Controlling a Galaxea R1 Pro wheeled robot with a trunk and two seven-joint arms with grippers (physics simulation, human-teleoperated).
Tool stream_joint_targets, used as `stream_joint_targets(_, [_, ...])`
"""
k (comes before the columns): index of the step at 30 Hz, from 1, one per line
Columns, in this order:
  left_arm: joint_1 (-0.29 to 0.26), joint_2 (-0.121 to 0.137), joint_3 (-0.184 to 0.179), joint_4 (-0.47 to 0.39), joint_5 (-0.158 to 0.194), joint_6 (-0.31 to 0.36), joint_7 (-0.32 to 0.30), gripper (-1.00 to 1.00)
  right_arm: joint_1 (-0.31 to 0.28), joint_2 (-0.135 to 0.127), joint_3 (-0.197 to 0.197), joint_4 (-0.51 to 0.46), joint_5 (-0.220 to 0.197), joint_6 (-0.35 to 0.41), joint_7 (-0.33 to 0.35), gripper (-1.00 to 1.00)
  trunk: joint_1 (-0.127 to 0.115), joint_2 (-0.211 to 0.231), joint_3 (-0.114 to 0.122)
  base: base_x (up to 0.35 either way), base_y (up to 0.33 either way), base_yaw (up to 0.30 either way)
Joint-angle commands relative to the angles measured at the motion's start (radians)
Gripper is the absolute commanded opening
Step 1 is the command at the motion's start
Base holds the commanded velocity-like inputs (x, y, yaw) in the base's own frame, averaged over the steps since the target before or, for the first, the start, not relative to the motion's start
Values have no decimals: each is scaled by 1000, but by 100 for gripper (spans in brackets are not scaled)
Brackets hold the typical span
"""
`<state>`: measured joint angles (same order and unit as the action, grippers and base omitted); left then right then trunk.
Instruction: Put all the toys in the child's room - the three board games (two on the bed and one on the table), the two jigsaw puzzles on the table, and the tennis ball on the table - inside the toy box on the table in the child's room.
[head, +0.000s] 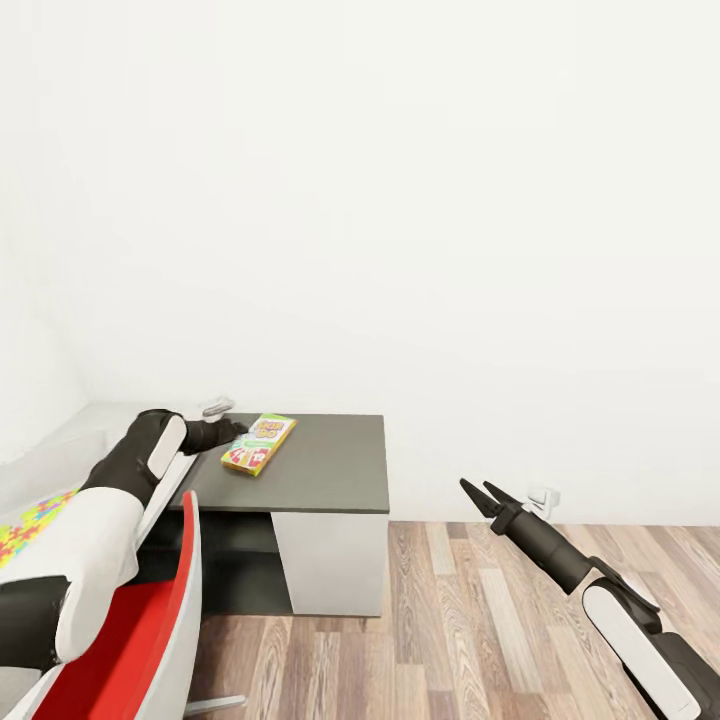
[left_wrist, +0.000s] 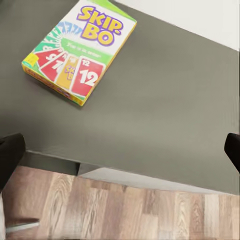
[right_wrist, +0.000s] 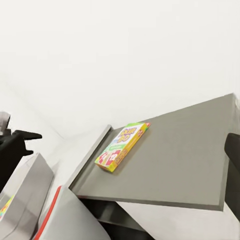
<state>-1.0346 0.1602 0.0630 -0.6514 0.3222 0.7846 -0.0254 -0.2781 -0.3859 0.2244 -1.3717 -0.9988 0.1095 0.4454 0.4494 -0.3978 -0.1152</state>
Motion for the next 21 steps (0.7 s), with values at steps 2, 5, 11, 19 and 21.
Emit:
stream_joint_targets(2, [-1, -13, 32, 0, 1, 6, 58, 100, -1, -2, 0, 0, -11, 5, 2, 100, 1, -2, -2, 0, 0, 0])
stream_joint_targets(5, [-1, -40, 58, 3, -3, 5, 120, 100, -1, -3, 0, 1, -12, 11, 1, 100, 1, -2, -2, 0, 0, 0])
stream_joint_targets(11, [-1, -47, 67, 3, -3, 0, 133, 100, -1, 1, -3, 19, -11, 10, -10, 100, 1, -2, -2, 0, 0, 0])
stream_joint_targets(19, [-1, -52, 63, 3, -8, 0, 137, 100, -1, 2, -4, 42, -10, 12, -75, 100, 1, -2, -2, 12, -39, 0])
stream_joint_targets(21, [-1, -54, 62, 3, -9, 1, 137, 100, -1, 2, -4, 42, -10, 12, -81, 100, 1, -2, -2, 81, -189, 0])
